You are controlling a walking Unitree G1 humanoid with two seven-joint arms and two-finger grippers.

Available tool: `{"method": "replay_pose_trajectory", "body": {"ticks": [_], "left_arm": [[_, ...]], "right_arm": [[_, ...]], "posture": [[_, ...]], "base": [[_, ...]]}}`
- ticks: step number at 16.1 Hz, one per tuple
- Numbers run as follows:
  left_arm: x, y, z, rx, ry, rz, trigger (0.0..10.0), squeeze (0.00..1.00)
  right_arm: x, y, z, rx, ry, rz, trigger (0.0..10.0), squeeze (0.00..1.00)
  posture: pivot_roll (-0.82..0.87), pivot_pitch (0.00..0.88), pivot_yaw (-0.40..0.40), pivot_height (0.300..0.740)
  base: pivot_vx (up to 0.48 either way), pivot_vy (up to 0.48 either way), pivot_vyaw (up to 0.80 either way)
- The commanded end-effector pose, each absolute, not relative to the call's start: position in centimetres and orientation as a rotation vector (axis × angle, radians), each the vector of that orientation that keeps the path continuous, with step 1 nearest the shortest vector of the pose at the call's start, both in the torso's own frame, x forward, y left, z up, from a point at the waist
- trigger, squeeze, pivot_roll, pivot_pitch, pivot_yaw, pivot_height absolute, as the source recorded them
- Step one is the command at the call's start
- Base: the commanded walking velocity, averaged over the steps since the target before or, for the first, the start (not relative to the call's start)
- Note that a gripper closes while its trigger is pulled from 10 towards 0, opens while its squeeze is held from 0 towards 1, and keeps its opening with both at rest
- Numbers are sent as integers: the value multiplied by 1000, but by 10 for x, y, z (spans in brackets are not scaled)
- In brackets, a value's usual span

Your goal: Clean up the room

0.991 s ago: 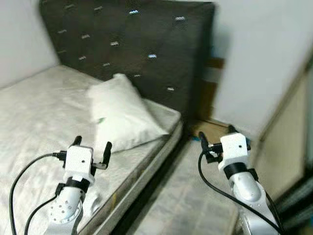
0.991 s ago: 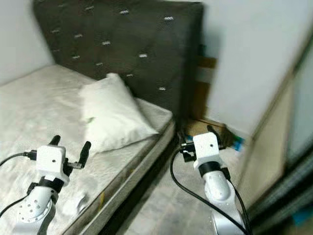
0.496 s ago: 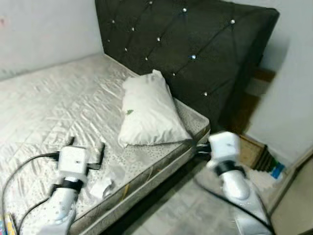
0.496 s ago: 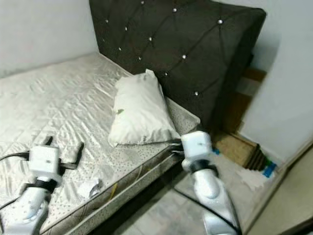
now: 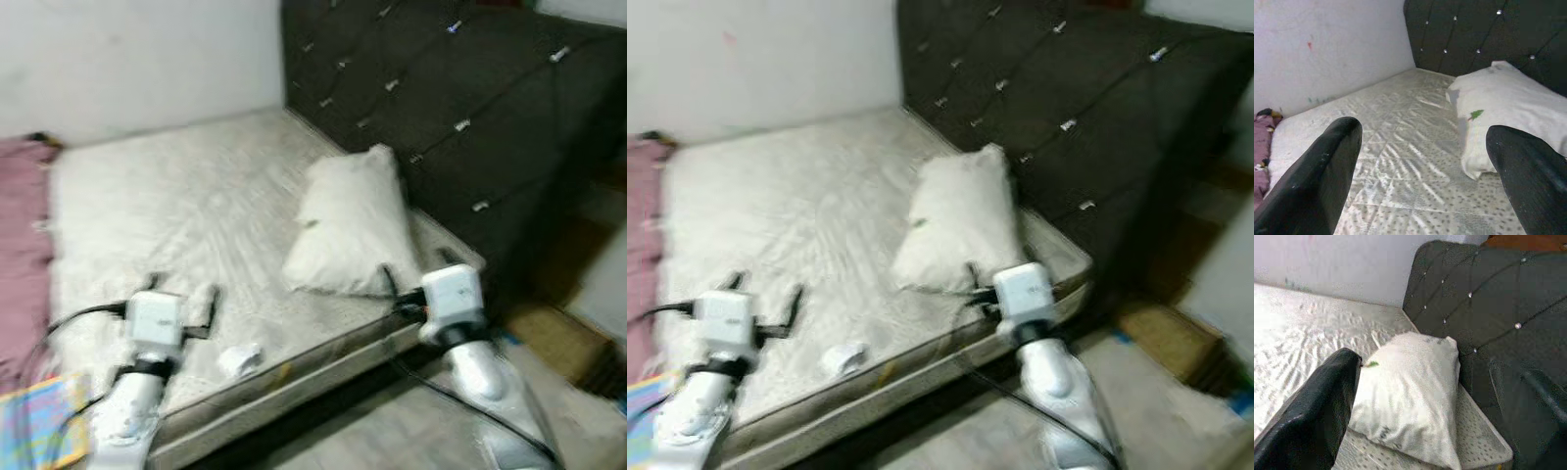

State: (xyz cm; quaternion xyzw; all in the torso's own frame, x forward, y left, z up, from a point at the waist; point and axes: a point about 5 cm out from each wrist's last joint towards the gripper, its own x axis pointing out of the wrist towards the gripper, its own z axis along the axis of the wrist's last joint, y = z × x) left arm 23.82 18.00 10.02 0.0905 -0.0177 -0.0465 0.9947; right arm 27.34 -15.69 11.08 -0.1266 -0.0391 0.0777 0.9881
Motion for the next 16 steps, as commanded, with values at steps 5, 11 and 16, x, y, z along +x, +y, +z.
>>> {"method": "replay_pose_trajectory", "body": {"ticks": [5, 11, 16], "left_arm": [[238, 185, 102, 175, -36, -85, 10000, 0], [237, 182, 102, 147, -44, -124, 10000, 0], [236, 183, 104, 138, -48, -129, 10000, 0]], "right_arm": [[278, -149, 115, -250, -104, 195, 10000, 0], [281, -149, 116, -218, -103, 199, 10000, 0], [284, -146, 116, -212, -106, 203, 10000, 0]], "posture": [[26, 0, -45, 740], [28, 0, -46, 740], [34, 0, -46, 740]], "base": [[0, 0, 800], [0, 0, 377], [162, 0, 0]]}}
